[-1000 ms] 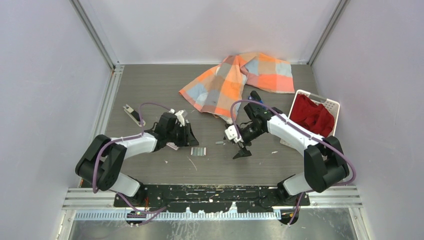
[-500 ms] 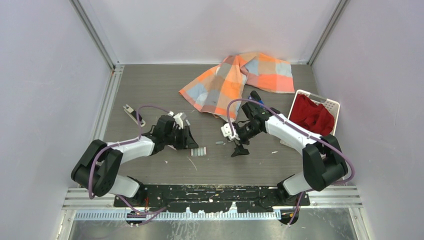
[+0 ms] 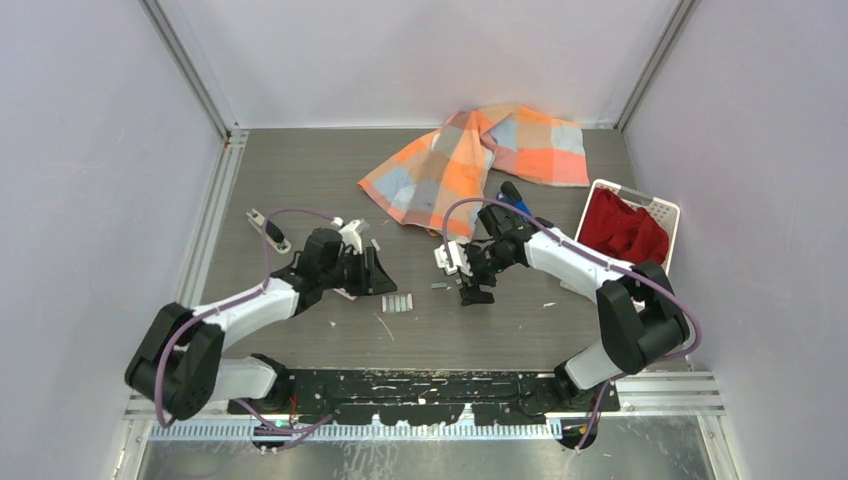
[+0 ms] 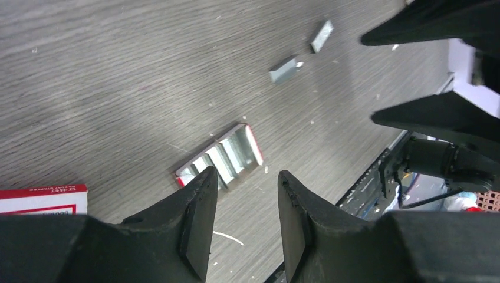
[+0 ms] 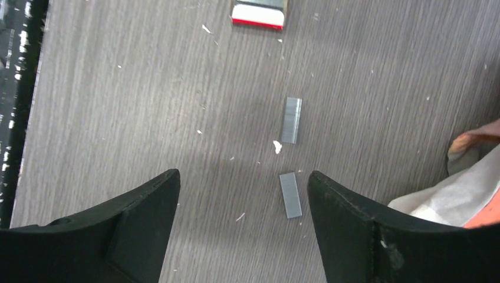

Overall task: Unload the staples from the stapler
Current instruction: Pick up the staple from the center of the board.

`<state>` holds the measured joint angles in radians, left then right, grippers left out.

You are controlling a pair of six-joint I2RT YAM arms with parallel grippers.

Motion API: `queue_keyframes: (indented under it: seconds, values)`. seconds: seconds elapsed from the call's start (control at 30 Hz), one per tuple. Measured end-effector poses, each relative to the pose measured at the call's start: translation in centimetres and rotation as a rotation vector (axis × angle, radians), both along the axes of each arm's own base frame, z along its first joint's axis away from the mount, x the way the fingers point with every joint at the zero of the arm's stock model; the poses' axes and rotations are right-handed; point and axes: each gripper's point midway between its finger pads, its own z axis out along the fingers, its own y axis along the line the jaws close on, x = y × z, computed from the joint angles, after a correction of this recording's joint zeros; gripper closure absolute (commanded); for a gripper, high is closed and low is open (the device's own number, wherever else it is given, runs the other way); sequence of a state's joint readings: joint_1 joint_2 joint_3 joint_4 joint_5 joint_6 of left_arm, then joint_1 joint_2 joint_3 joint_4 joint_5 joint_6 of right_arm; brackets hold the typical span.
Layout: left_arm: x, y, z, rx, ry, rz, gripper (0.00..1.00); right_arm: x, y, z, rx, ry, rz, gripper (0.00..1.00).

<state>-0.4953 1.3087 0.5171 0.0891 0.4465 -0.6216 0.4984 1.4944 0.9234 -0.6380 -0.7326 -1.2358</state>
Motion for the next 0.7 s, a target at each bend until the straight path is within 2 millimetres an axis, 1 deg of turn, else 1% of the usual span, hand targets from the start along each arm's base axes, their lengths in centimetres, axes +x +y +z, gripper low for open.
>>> queue_keyframes:
  seconds: [0.07, 0.23, 0.4, 0.47, 0.57, 0.7]
  values:
    - [0.0, 0.0, 1.3, -0.016, -0.036, 0.000, 0.54, 0.3, -0.2, -0.4, -0.018, 0.001, -0.016, 0.20]
    - [-0.2, 1.0, 5.5, -0.037, -0.175, 0.019, 0.41, 0.6, -0.6, -0.9, -0.048, 0.011, -0.047, 0.20]
    - [-1.0, 2.5, 8.0, -0.020, -0.260, 0.050, 0.25, 0.8, -0.8, -1.1, -0.065, 0.006, -0.058, 0.20]
    - [-1.5, 3.2, 9.3, -0.004, -0.280, 0.060, 0.21, 0.9, -0.9, -1.1, -0.072, -0.005, -0.047, 0.19]
    - [-1.8, 3.9, 12.4, 0.003, -0.330, 0.069, 0.19, 1.2, -0.9, -0.9, -0.082, -0.024, -0.027, 0.20]
    - [-2.3, 4.7, 18.8, -0.010, -0.444, 0.068, 0.19, 2.2, -0.5, -0.6, -0.105, -0.049, 0.002, 0.22]
